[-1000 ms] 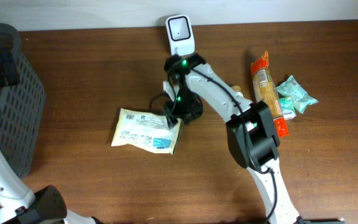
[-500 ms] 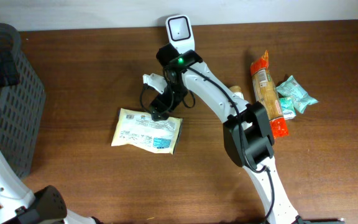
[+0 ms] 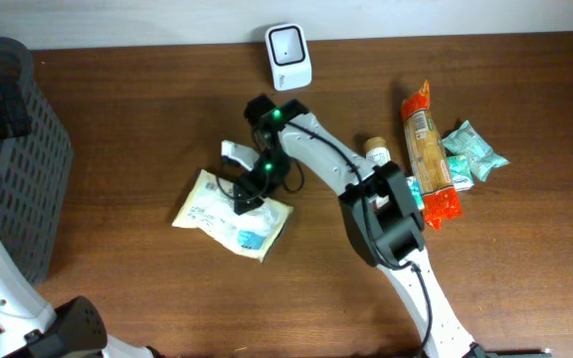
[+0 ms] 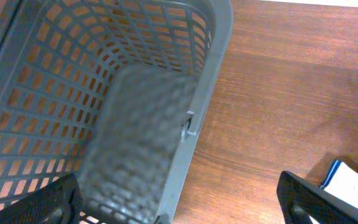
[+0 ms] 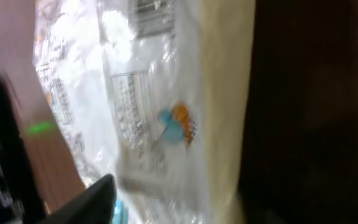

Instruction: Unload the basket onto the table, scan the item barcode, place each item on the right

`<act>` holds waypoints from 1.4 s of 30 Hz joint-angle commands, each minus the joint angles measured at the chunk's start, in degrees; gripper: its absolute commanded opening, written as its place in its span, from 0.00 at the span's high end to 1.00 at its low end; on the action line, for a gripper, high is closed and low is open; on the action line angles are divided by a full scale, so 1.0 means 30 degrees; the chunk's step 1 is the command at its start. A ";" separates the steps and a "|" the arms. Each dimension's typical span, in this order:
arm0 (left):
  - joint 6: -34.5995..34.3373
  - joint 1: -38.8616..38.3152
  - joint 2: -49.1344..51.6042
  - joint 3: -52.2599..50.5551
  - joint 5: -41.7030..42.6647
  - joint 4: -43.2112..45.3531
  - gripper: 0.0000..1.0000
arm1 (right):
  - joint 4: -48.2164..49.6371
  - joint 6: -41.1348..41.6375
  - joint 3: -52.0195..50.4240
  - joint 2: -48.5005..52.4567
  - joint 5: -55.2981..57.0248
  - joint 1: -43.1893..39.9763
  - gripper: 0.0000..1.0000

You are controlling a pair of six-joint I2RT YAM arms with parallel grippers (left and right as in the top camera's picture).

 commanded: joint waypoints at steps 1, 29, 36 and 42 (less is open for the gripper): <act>-0.0255 0.0124 -0.0087 0.0036 0.0073 0.0029 0.01 | 0.0525 0.3330 -0.0189 0.0503 0.1435 0.0510 0.66; -0.0255 0.0117 -0.0087 0.0036 0.0073 0.0029 0.01 | -0.6018 -0.2098 -0.0160 -1.5249 -0.0015 -0.2725 0.96; -0.0255 0.0117 -0.0087 0.0036 0.0080 0.0029 0.01 | -0.0546 0.2397 -0.0182 -1.2276 1.3682 -0.1916 0.96; -0.0255 0.0117 -0.0087 0.0036 0.0073 0.0029 0.01 | 0.7453 0.1064 -0.0182 -0.7723 2.6665 -0.1916 0.96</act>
